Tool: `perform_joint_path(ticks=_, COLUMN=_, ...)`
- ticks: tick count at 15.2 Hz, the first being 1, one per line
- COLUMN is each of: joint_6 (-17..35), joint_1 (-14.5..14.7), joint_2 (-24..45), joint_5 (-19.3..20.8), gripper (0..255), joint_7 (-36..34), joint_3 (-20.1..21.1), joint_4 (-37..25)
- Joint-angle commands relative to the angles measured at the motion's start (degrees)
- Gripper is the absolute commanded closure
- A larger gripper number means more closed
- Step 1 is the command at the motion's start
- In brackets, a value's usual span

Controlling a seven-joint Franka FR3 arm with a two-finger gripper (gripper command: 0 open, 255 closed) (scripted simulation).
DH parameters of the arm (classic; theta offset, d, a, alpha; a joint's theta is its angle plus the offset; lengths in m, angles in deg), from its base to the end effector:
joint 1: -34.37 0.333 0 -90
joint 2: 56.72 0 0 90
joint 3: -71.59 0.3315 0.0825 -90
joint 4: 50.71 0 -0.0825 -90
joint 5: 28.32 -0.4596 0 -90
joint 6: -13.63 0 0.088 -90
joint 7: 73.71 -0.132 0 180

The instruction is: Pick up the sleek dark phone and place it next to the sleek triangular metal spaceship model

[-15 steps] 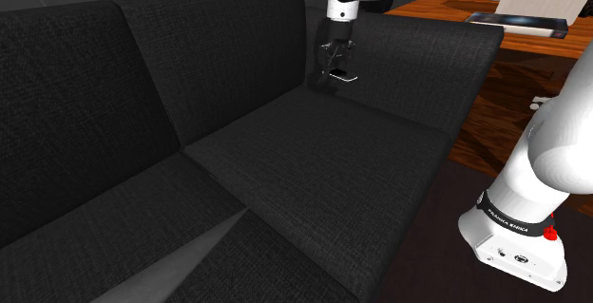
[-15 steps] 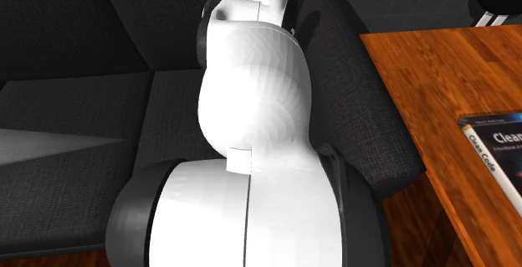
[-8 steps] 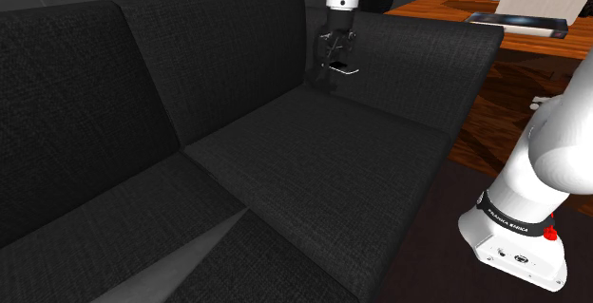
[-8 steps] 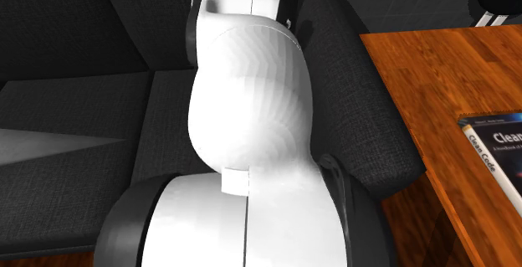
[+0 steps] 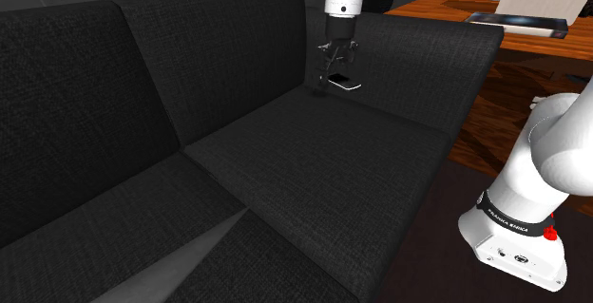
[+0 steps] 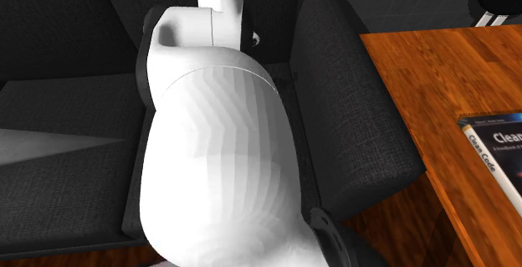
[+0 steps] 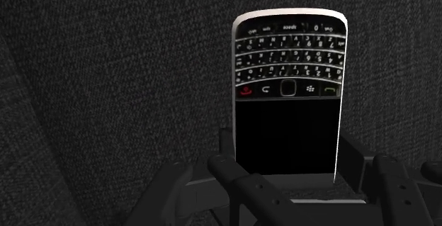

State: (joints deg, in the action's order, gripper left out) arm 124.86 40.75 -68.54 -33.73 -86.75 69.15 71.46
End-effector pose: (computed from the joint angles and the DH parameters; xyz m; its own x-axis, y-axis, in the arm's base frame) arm 0.5607 0.0466 0.4616 0.9818 -0.1899 -0.0089 -0.1899 -0.9769 -0.0976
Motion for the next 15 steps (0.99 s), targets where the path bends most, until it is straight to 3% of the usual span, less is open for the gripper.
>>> perform_joint_path(ticks=1, joint_6=0.51, joint_1=1.03, joint_2=-2.15, joint_5=-0.24, gripper=255, joint_7=-2.51, joint_3=1.54, joint_4=2.45)
perform_joint_path(ticks=15, joint_6=1.84, joint_1=9.12, joint_2=-11.39, joint_5=-4.81, gripper=255, joint_7=-20.83, joint_3=14.36, joint_4=10.97)
